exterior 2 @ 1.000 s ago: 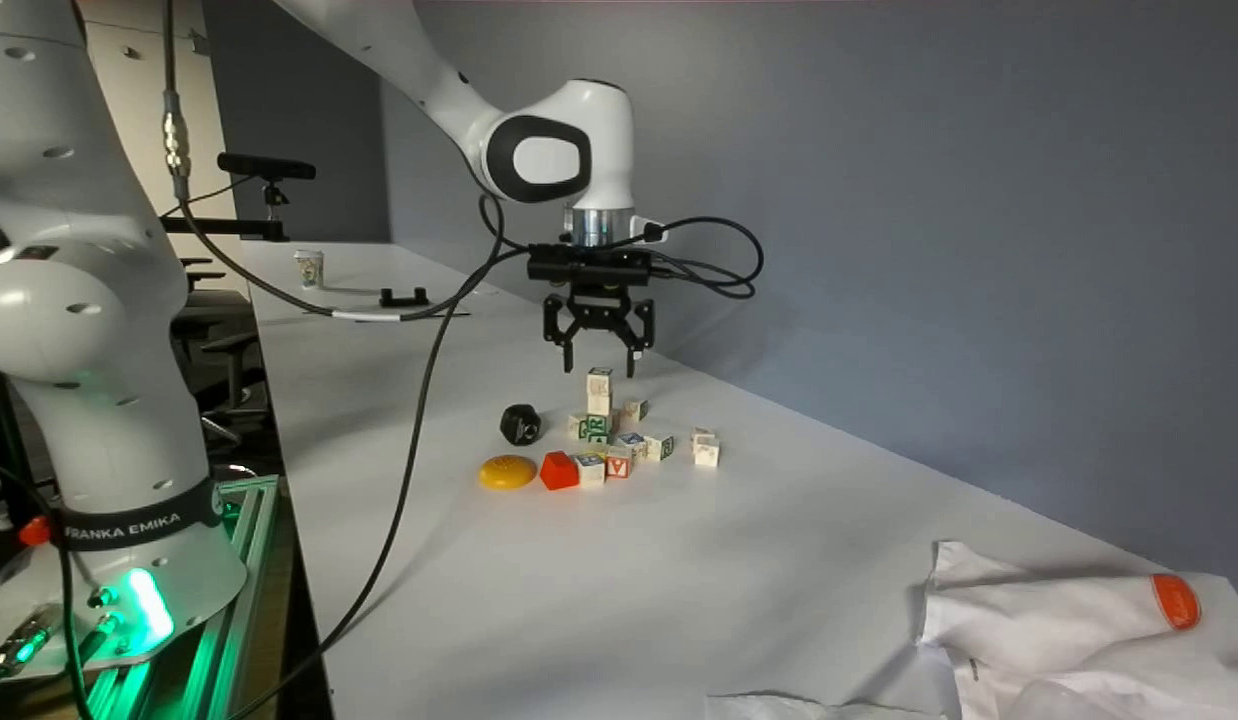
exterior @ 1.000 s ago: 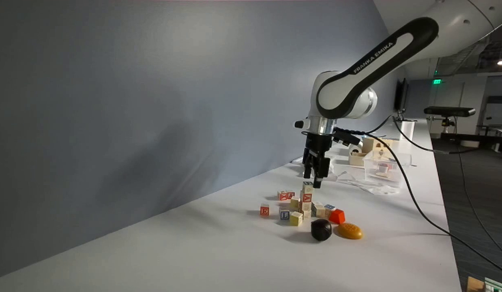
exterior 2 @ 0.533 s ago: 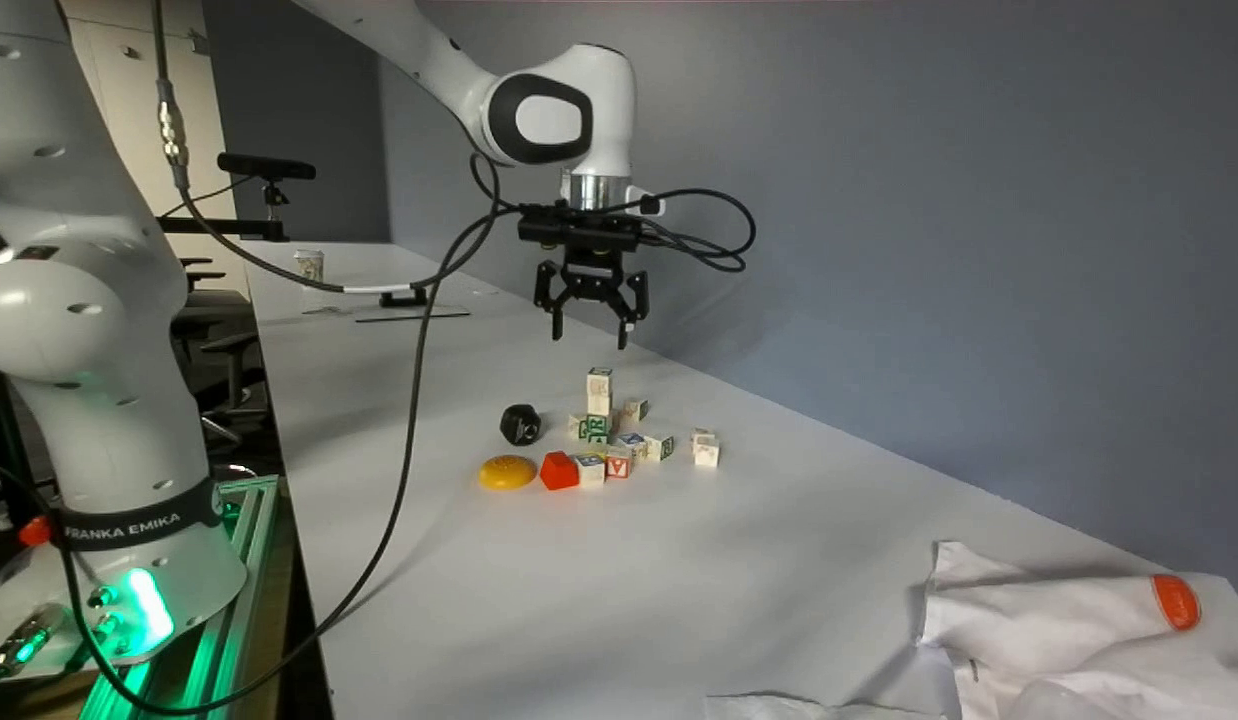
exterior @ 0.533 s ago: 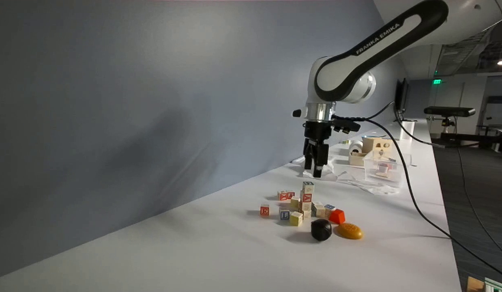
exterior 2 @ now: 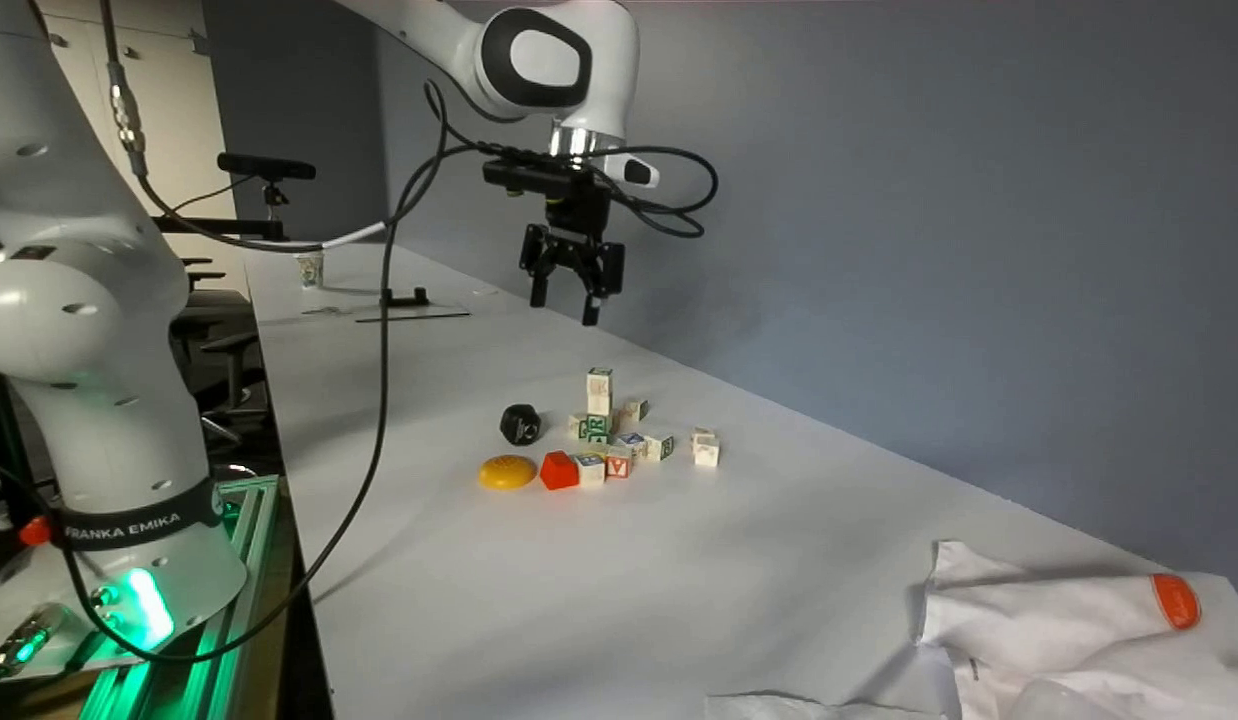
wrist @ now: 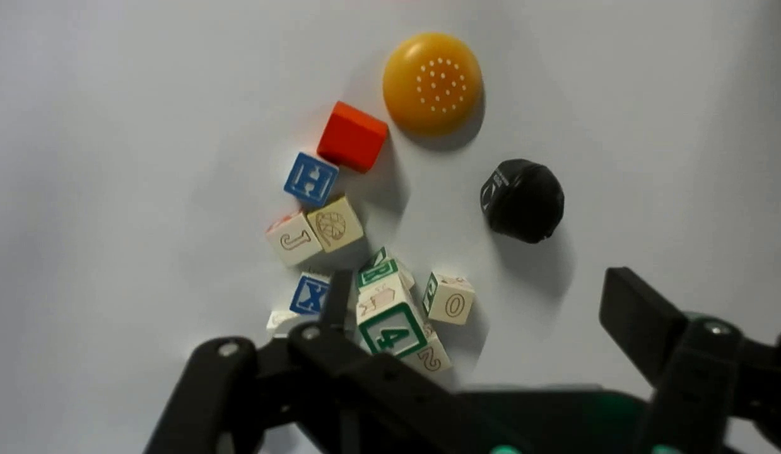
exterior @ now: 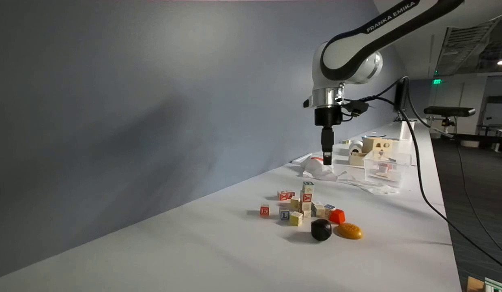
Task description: Add one more cube to the stacked up cubes
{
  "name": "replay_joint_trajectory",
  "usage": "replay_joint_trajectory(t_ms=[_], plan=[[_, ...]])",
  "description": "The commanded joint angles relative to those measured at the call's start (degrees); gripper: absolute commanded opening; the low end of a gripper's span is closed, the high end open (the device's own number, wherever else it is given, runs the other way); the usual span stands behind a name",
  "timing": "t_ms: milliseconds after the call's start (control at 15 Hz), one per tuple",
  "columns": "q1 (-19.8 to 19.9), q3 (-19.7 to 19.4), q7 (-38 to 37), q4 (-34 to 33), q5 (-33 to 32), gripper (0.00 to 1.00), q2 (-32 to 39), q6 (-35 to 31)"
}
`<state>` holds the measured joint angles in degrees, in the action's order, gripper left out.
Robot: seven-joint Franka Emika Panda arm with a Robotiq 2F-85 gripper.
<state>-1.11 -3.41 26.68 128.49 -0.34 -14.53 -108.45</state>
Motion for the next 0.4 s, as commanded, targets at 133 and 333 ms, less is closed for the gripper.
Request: replay_joint_trajectory(t_ms=[133,333], plan=[[0.1,0.6,-8.7,-0.4,-1.6,1.00,-0.9,4.1],[0.2,0.9,-10.7,-0.5,-1.9,1.00,-1.2,4.8]])
